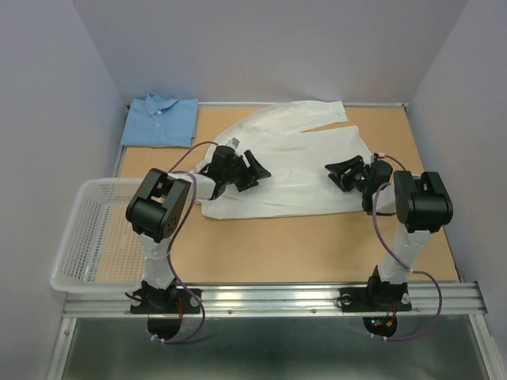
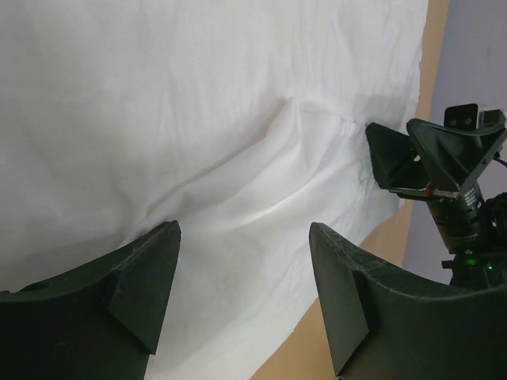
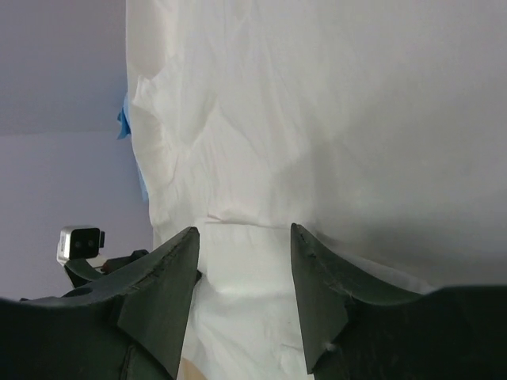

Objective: Fold and stack the long sleeve shirts
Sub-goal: Fold the shirt

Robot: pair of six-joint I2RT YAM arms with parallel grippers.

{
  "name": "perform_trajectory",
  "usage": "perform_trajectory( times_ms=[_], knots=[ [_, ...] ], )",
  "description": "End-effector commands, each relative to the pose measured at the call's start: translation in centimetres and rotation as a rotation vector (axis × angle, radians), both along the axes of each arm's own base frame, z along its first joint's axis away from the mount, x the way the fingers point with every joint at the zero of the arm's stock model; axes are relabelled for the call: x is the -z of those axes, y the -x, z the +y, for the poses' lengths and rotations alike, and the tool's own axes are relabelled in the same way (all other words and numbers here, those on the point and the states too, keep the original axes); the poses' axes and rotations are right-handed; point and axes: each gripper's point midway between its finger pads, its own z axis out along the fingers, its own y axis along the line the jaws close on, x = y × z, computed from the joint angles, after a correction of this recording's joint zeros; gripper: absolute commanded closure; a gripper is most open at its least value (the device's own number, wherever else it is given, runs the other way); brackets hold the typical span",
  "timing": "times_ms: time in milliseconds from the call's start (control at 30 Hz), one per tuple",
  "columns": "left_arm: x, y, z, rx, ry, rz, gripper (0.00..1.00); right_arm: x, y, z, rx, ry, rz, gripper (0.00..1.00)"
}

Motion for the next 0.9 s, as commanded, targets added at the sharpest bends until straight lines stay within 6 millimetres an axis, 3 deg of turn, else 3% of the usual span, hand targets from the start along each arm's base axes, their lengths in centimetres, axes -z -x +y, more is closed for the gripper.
perform_trajectory(
  times_ms=[0,33,167,200,233,267,300,333,367,400,433,467,500,600,867],
  knots=[
    [-4.6,-0.6,0.9,-0.004,-0.02,-0.16,0.22,-4.8,-0.9,0.2,-0.044,0.053,-0.145,0.45],
    [-6.1,-0.6,1.0,-0.005,-0.022,-0.205,0.22,-4.8,-0.9,0.2,-0.047,0.065,-0.128,0.45],
    [-8.4,-0.8,0.6,0.021,-0.041,-0.269,0.22,-7.9,-1.1,-0.6,-0.03,0.157,-0.156,0.45],
    [-7.9,-0.9,0.5,0.036,-0.065,-0.26,0.22,-7.7,-1.1,-1.1,-0.035,0.227,-0.114,0.45],
    [-9.2,-1.8,-0.1,0.055,-0.093,-0.317,0.22,-8.8,-1.4,-2.0,-0.002,0.284,-0.118,0.45],
    [-8.4,-1.7,0.0,0.073,-0.154,-0.296,0.23,-9.0,-1.6,-2.6,0.012,0.33,-0.098,0.45],
    [-8.4,-2.1,-0.2,0.085,-0.202,-0.315,0.23,-7.7,-0.7,-3.5,0.008,0.403,-0.021,0.45],
    [-8.2,-2.9,-0.3,0.128,-0.315,-0.358,0.23,-9.4,-1.2,-4.8,0.061,0.468,-0.033,0.45],
    [-9.2,-3.9,-0.8,0.136,-0.35,-0.423,0.24,-9.6,-0.9,-5.4,0.071,0.509,-0.014,0.45],
    [-7.3,-3.8,-0.2,0.166,-0.44,-0.376,0.25,-8.2,0.4,-6.0,0.051,0.563,0.072,0.45],
    [-8.5,-4.9,-0.6,0.172,-0.496,-0.428,0.27,-9.0,0.3,-7.0,0.09,0.61,0.086,0.45],
    [-8.5,-5.3,-0.3,0.183,-0.542,-0.443,0.29,-8.9,0.8,-7.5,0.095,0.639,0.107,0.46],
    [-7.4,-5.0,0.4,0.225,-0.619,-0.424,0.3,-8.6,1.3,-7.9,0.101,0.66,0.126,0.46],
    [-6.6,-5.5,0.5,0.275,-0.685,-0.423,0.36,-8.0,2.8,-9.2,0.137,0.722,0.18,0.46],
    [-3.8,-5.4,-2.4,0.45,-0.705,-0.444,0.38,-5.3,4.3,-10.5,0.152,0.779,0.301,0.46]
  ],
)
